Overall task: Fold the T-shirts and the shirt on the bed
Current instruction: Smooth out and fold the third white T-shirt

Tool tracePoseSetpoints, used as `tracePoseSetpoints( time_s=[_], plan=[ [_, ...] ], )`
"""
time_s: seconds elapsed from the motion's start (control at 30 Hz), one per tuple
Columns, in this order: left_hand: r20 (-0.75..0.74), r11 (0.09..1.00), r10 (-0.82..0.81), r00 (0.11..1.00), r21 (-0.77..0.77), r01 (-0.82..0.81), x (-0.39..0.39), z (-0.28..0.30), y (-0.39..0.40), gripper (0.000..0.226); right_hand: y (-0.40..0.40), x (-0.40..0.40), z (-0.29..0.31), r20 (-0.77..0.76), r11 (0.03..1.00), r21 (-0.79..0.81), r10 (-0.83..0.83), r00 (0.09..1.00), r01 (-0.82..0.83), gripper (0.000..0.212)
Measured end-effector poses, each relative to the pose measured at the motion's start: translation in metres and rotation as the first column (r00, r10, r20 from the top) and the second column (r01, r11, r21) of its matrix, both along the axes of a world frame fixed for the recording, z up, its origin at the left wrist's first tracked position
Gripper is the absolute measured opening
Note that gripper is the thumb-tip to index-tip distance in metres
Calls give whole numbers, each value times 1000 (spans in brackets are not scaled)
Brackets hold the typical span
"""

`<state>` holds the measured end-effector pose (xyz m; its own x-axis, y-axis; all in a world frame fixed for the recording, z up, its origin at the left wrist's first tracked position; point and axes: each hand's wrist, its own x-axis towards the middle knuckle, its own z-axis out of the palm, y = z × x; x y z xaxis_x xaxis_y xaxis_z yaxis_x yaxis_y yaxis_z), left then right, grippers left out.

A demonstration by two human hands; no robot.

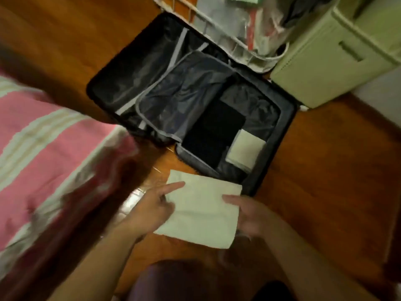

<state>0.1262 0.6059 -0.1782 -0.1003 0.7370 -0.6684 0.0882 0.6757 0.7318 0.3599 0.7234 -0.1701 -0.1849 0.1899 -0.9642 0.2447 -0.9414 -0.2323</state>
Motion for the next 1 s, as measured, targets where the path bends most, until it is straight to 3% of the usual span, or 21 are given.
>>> tracePoseSetpoints(
  time_s=[0.13, 0.17, 0.23, 0.27, 0.33, 0.4, 0.5, 0.57, 0.63, 0.73, 0.77, 0.83, 0.9, 0.93, 1.0],
  plan=[
    [-82, 989, -133, 988, -72, 128, 98, -96, 117, 34, 45, 99, -81, 80, 963, 33, -268, 960, 266, 40],
    [-71, 982, -132, 989, -147, 121, 117, -121, 139, 29, 55, 113, -97, 89, 938, 68, -346, 934, 341, 32],
    [-235, 968, -145, 961, -234, 89, 146, -160, 175, 28, 80, 129, -123, 95, 861, 113, -506, 857, 495, 25],
    [-242, 953, -106, 965, -301, 29, 160, -167, 187, 27, 94, 133, -134, 99, 827, 130, -560, 823, 547, 26],
    [1, 863, 101, 995, -498, -87, 191, -157, 202, 37, 125, 135, -151, 94, 763, 176, -642, 761, 622, 30],
    [334, 783, 300, 893, -621, -31, 215, -149, 219, 53, 154, 132, -160, 25, 691, 208, -712, 702, 692, 33],
    [487, 831, 494, 720, -510, -224, 227, -161, 268, 51, 190, 124, -165, -197, 573, 216, -768, 610, 791, 32],
    [449, 874, 482, 752, -302, -380, 228, -178, 308, 34, 210, 117, -178, -274, 515, 204, -786, 554, 832, 32],
    [236, 903, 429, 872, -83, -421, 223, -210, 339, 40, 224, 108, -212, -230, 474, 197, -829, 510, 858, 31],
    [-135, 982, 191, 972, 21, -190, 213, -279, 352, 58, 219, 100, -278, -58, 500, 155, -857, 513, 852, 26],
    [-247, 997, 65, 967, -21, -73, 210, -300, 350, 61, 213, 100, -297, 4, 571, 110, -819, 574, 814, 26],
    [-381, 980, -190, 905, -126, 153, 205, -335, 341, 55, 197, 105, -322, 121, 795, 37, -605, 787, 605, 21],
    [-375, 956, -291, 880, -148, 253, 203, -356, 333, 44, 188, 110, -331, 266, 967, 152, -239, 934, 204, 16],
    [-343, 965, -260, 903, -112, 236, 206, -364, 331, 47, 191, 116, -334, 419, 947, 308, -50, 907, -91, 15],
    [-330, 980, -197, 923, -33, 197, 212, -374, 334, 51, 210, 125, -334, 690, 621, 507, 122, 713, -597, 17]
  ],
)
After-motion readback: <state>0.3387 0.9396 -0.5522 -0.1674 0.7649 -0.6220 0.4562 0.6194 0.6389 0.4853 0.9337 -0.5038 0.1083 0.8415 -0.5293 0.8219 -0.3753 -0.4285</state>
